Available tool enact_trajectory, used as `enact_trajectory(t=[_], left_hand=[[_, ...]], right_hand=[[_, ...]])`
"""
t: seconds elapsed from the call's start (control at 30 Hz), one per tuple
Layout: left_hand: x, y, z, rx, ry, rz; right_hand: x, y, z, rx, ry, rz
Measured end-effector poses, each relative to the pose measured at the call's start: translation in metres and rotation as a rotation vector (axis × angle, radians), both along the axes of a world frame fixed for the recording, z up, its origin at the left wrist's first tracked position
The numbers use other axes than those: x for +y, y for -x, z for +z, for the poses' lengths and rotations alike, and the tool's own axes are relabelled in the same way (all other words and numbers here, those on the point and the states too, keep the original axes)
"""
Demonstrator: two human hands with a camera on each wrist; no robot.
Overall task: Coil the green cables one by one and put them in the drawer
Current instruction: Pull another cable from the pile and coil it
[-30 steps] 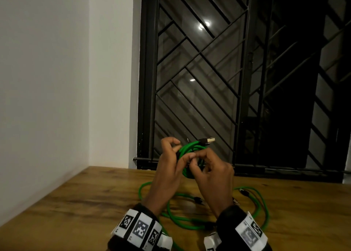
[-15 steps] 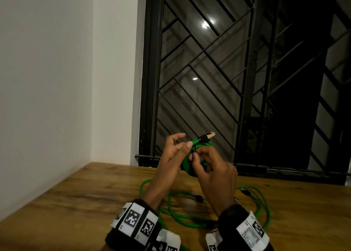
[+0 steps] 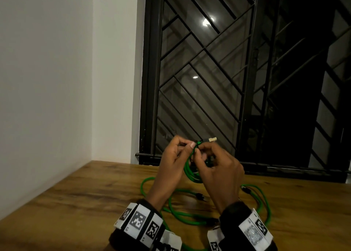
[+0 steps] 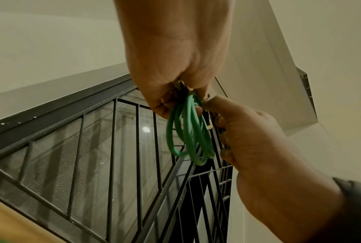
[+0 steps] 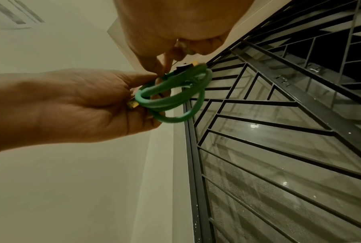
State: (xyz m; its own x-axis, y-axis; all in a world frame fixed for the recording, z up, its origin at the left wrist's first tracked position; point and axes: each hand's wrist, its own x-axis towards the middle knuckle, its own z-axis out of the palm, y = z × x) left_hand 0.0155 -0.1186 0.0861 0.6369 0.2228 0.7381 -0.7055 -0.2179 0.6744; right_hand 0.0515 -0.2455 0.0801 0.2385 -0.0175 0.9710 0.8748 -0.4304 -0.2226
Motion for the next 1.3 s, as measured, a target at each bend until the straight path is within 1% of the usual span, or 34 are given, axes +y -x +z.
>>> enact_trajectory(t=[0.07,0.2,0.27,0.63,0.87,1.0,1.1,1.3], left_hand=[[0.0015,-0.0019,-0.0007,0.008,-0.004,0.013],[0.0018,-0.0030,-0.0017,0.001,-0.008,0.019],[0.0011,-0.0028,-0.0018,-0.007,-0.018,0.011],[-0.0003,0.0000,-0.0022,-0.068,-0.152,0.097],[0.0006,0.0026,-0.0013,-0.045,-0.139,0.031],[-0.0024,0.0040,-0.0021,-0.008,-0.084,0.018],[-0.0034,0.0056,-0.0014,-0.032,-0.067,0.039],[-0.0038,0.0042,0.0005,-0.082,-0.075,0.011]], right_hand=[[0.0017,0.0006,-0.0003,0.009,-0.008,0.015],[0.0074,0.0005,-0.0010,0.071,-0.043,0.186],[0.0072,0.0004,-0.0002,0.071,-0.059,0.218],[0.0085,0.0012,-0.0014,0.093,-0.074,0.200],[0.0071,0.0023,0.0037,0.094,-0.085,0.272],[0.0071,0.0025,0.0044,0.089,-0.083,0.294],[0.0083,0.0012,0.0026,0.088,-0.081,0.310],[0.0085,0.0014,0.0019,0.079,-0.068,0.330]])
